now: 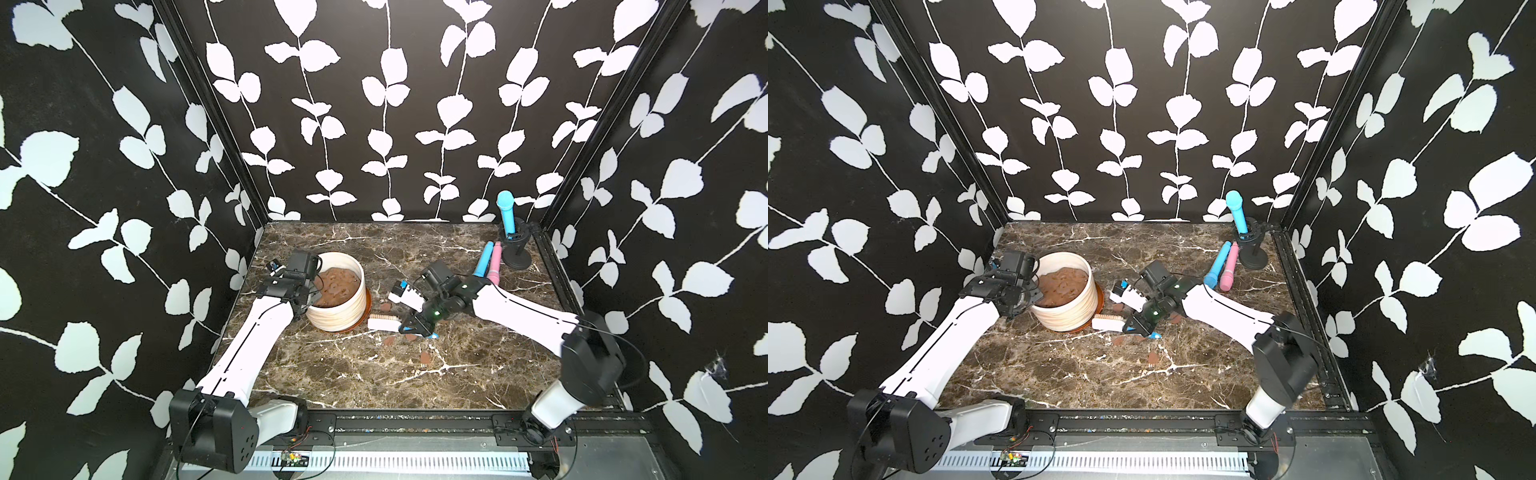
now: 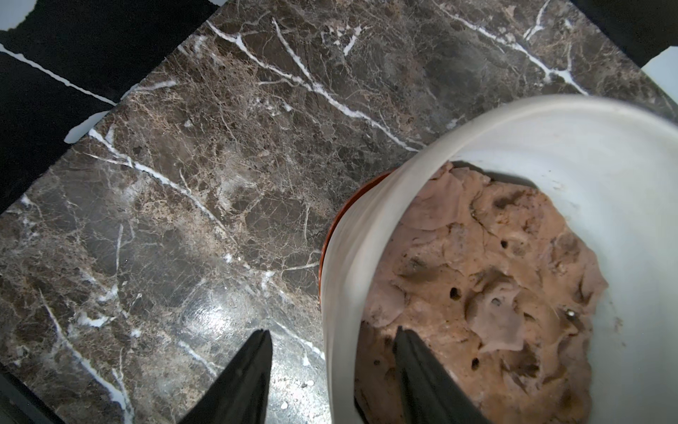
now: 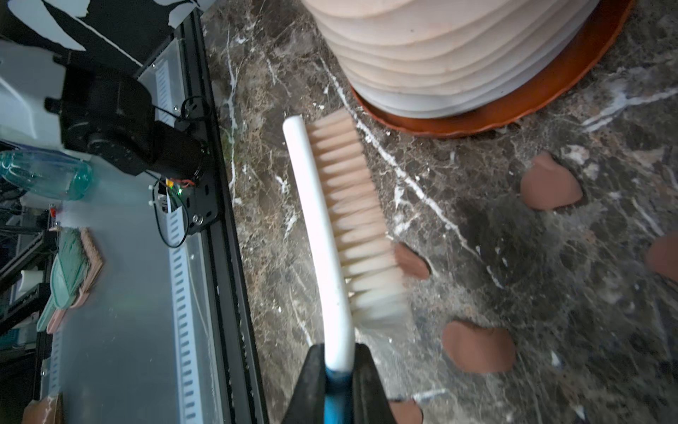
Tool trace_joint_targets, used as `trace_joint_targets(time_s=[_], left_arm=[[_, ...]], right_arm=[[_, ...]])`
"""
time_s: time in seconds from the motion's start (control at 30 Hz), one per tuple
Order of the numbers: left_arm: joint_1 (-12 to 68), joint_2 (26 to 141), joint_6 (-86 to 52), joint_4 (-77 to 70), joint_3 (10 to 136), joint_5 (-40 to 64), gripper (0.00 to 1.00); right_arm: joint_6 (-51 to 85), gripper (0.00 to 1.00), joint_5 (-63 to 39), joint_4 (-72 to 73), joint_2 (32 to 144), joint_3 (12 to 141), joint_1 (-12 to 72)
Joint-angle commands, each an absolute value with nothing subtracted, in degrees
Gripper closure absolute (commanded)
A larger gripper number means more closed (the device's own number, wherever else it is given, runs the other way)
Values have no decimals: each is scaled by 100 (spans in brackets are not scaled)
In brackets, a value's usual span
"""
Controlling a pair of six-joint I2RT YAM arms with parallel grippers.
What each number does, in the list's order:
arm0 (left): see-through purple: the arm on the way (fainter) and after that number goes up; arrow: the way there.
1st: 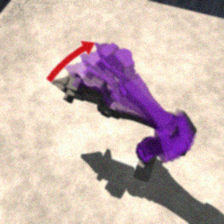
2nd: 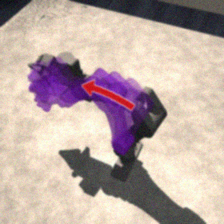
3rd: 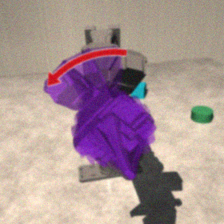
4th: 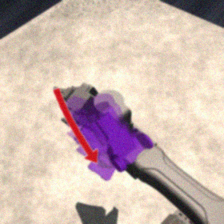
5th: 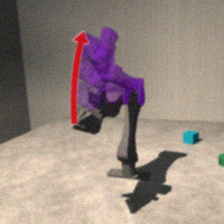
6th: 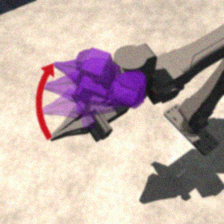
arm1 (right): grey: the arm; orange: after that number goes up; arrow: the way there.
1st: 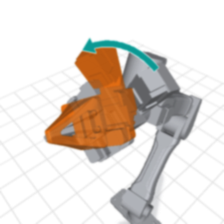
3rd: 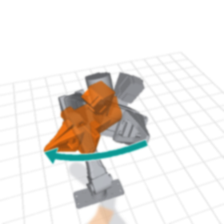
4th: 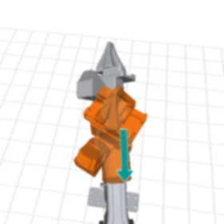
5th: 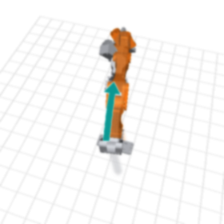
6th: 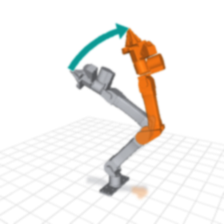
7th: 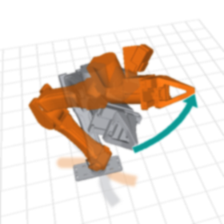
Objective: Scrub the dried mud off the ceramic pot
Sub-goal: Brush off the soil from the pot, then place the brush at the center of the board.
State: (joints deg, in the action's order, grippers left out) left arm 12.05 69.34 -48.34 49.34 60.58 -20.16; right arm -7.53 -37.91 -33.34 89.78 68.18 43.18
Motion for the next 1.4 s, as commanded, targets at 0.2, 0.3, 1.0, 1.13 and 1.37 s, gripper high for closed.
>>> trace_joint_targets(time_s=[0.2,0.3,1.0,1.13,1.37], left_arm=[[1032,6784,-3824,4935,6604,-2266,23],[1028,6391,-2876,4482,6617,-2356,5],[1004,3053,-2016,2219,2958,-3127,2],[949,3621,-2211,2583,3170,-2997,1],[949,4159,-1802,1831,3167,-2031,1]], right_arm=[[719,100,-1583,-2891,7638,6464,3485],[1491,100,-688,-3031,7609,6566,3013],[5015,98,460,-1646,6545,3013,2158],[5117,84,365,-1534,6732,2902,2161],[4894,14,646,-1680,6508,3008,2155]])
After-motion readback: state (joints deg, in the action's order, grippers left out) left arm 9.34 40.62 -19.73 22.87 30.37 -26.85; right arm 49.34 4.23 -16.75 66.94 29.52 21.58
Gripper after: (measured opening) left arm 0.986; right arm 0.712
